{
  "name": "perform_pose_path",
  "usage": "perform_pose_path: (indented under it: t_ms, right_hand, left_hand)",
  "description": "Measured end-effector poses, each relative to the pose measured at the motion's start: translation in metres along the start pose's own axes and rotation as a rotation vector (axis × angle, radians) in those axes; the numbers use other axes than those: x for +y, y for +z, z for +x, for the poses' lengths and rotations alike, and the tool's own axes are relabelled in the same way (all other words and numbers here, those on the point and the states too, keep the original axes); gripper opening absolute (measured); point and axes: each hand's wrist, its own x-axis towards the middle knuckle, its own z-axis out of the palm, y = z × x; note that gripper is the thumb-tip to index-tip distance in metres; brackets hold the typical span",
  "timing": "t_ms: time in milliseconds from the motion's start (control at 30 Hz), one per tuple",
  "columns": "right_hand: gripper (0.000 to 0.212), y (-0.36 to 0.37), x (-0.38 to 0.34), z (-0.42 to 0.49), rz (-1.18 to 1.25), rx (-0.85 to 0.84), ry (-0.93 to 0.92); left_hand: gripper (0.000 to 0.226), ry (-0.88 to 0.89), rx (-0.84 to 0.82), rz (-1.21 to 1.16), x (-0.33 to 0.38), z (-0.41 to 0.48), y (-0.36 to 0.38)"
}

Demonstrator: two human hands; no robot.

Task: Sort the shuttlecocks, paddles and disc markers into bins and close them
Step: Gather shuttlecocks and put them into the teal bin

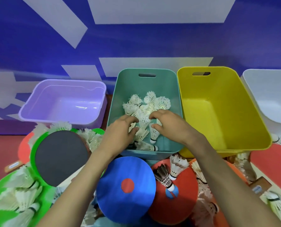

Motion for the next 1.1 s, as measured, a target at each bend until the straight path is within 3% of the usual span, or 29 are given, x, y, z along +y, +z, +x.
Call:
perform_pose_path:
  t_ms: [233,367,500,667,767,867,1033,1100]
  right_hand:
    - [0.033,-0.002,-0.022,-0.053,0.135,0.255,-0.084]
    - [0.032,0.002,-0.028,-0.088,0.209,0.415,-0.095]
    - [0.031,0.014,-0.026,-0.119,0.289,0.578,-0.091]
    - [0.024,0.032,-0.015,-0.152,0.405,0.811,0.057]
    - [0.016,0.051,-0.001,-0.163,0.332,0.698,0.148]
    - [0.011,0.073,0.011,-0.166,0.213,0.451,0.204]
    - [0.027,0.102,0.016,-0.155,0.023,0.103,0.203]
    - [0.034,0.107,0.017,-0.150,-0.043,-0.011,0.249]
  left_hand:
    - [0.018,0.143,0.310,-0.192,0.022,-0.057,0.004]
    - [0.018,0.176,0.381,-0.243,0.028,-0.087,0.014]
    - [0.016,0.262,0.307,-0.227,0.036,-0.110,0.034]
    - [0.016,0.241,0.027,-0.157,0.046,-0.117,0.071]
    - [0.019,0.158,-0.101,-0.132,0.047,-0.115,0.098]
    - [0.027,0.091,-0.141,-0.081,0.045,-0.109,0.117]
    - [0.031,0.060,-0.255,0.051,0.043,-0.098,0.134]
    - [0.022,0.068,-0.258,0.095,0.042,-0.096,0.137]
